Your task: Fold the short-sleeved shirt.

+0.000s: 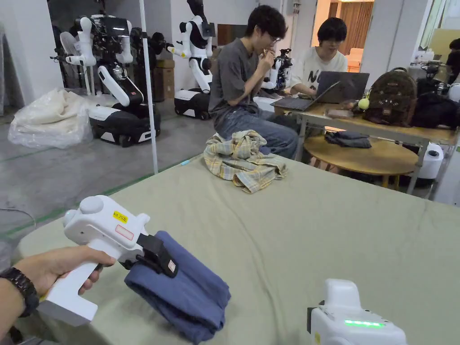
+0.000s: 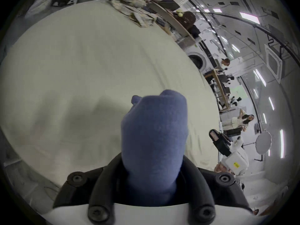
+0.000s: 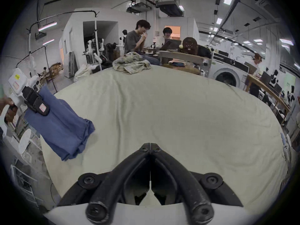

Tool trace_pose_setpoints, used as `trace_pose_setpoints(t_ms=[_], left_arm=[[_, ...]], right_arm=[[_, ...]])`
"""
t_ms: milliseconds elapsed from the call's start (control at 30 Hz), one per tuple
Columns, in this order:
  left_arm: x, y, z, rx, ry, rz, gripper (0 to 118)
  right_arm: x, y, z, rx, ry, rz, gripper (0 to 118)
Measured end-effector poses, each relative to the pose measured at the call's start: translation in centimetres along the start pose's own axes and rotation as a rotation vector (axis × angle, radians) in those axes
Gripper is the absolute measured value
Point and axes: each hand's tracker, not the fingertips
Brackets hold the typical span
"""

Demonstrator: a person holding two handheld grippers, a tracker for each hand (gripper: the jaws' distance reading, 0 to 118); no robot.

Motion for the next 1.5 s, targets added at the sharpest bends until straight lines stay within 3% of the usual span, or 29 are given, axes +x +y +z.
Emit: trace_pose_setpoints(t_ms=[433, 467, 633, 833, 1100, 1300, 1500], left_arm=[[-2.7, 2.9, -0.3, -0.026, 0.375, 0.053, 21], [-3.0, 2.8, -0.6, -0.023, 0.381, 0.066, 24], [-2.8, 2.7, 0.1, 0.018, 0.556, 0.028, 62], [-1.5, 2.5, 4.0, 0.195, 0.655, -0.038, 63], [4.7, -2.4, -1.0, 0.28, 0.505, -0.301, 63], [10.0, -5.5, -8.0, 0.364, 0.405, -0.375, 63], [15.5, -7.9, -14.1, 0.503, 0.413, -0.493, 63]], right_arm=[[0.3, -0.1, -0.1, -0.018, -0.015, 0.008, 0], [0.4, -0.1, -0.2, -0.019, -0.016, 0.005, 0], [0.9, 0.1, 0.1, -0.014, -0.019, -0.007, 0], [1.2, 0.7, 0.8, 0.017, -0.011, -0.011, 0], [3.1, 0.9, 2.0, 0.066, -0.031, -0.037, 0], [5.9, 0.6, 2.7, 0.071, -0.07, -0.065, 0], [9.1, -0.3, 3.8, 0.084, -0.13, -0.101, 0]])
